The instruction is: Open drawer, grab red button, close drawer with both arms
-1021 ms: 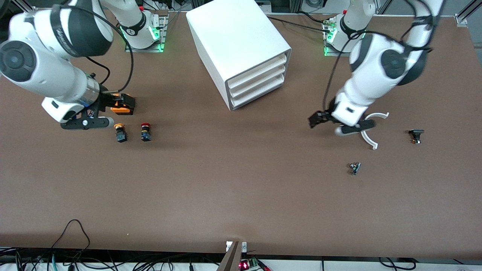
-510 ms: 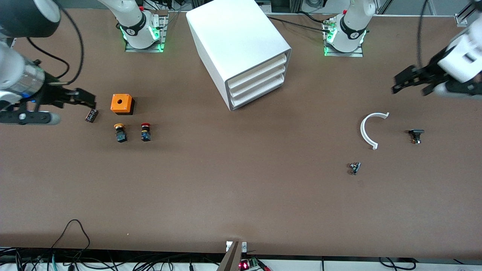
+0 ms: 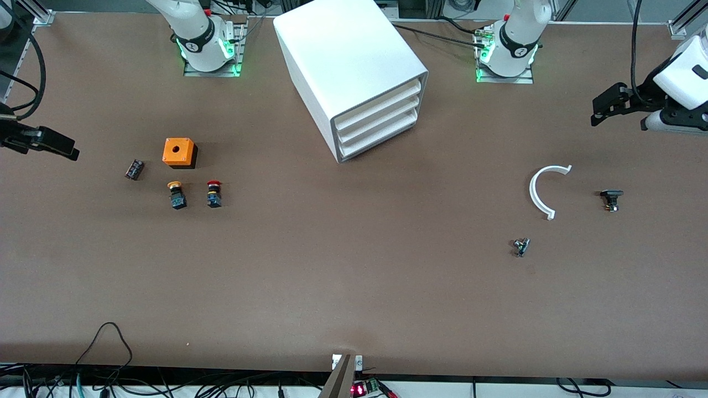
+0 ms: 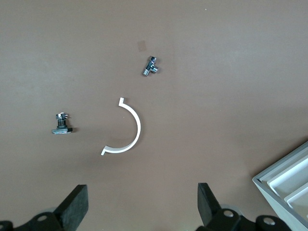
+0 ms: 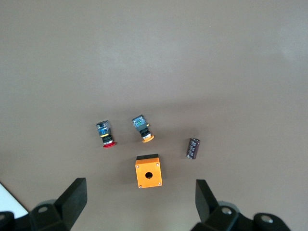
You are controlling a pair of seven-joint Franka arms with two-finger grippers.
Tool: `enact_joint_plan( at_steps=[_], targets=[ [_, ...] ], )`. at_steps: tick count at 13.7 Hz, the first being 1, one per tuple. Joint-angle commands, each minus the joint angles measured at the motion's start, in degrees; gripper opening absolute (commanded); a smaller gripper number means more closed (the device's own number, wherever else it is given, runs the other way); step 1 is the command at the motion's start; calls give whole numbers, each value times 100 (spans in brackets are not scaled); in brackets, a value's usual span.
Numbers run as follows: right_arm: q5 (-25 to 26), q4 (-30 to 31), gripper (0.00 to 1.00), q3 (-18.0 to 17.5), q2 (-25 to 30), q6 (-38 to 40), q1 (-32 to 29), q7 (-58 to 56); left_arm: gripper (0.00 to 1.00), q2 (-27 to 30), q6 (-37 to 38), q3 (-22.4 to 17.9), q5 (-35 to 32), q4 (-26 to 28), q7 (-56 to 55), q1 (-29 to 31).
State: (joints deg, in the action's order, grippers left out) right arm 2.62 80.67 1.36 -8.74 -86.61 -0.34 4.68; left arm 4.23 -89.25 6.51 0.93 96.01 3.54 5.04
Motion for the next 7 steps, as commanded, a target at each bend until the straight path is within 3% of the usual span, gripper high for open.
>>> enact_joint_plan(
  at_steps=[1, 5, 7],
  targets=[
    [98, 202, 100, -118, 275, 39, -37, -55, 100, -115, 163, -1, -111, -250, 121, -29],
    [81, 1378, 100, -92, 1205, -513, -45, -64, 100, -177, 110, -45, -49, -293, 94, 6],
    [72, 1661, 100, -92, 1401, -567, -45, -64, 100, -238, 118, -53, -49, -364, 94, 6]
  ],
)
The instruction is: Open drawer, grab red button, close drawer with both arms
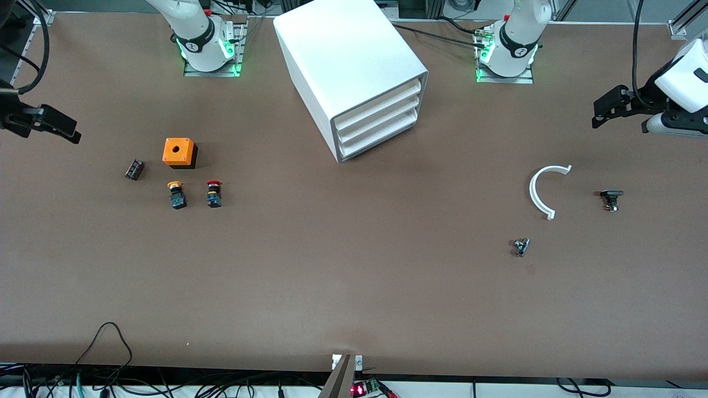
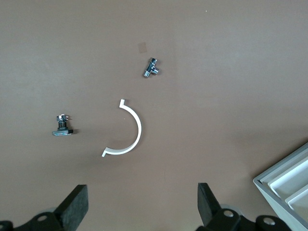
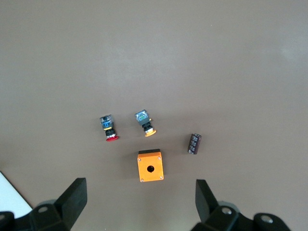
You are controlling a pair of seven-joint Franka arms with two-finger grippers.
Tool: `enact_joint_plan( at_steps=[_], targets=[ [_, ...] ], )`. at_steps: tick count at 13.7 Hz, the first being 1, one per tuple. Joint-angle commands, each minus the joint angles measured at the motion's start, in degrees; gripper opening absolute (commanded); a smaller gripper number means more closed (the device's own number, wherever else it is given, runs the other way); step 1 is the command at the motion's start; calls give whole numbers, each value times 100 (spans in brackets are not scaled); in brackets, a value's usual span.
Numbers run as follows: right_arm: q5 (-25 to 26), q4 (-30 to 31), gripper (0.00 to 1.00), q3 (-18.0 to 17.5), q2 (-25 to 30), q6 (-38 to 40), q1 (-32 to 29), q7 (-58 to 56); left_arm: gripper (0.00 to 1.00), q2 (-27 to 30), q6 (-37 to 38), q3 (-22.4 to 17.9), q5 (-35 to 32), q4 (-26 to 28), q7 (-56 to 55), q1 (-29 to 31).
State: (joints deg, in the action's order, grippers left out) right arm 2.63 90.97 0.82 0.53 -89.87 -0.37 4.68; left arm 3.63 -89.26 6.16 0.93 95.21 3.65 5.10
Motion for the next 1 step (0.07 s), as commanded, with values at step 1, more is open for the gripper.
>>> enact_joint_plan(
  at_steps=[1],
  targets=[
    [71, 632, 100, -38, 475, -232, -43, -72, 100, -187, 110, -18, -49, -293, 92, -9]
  ],
)
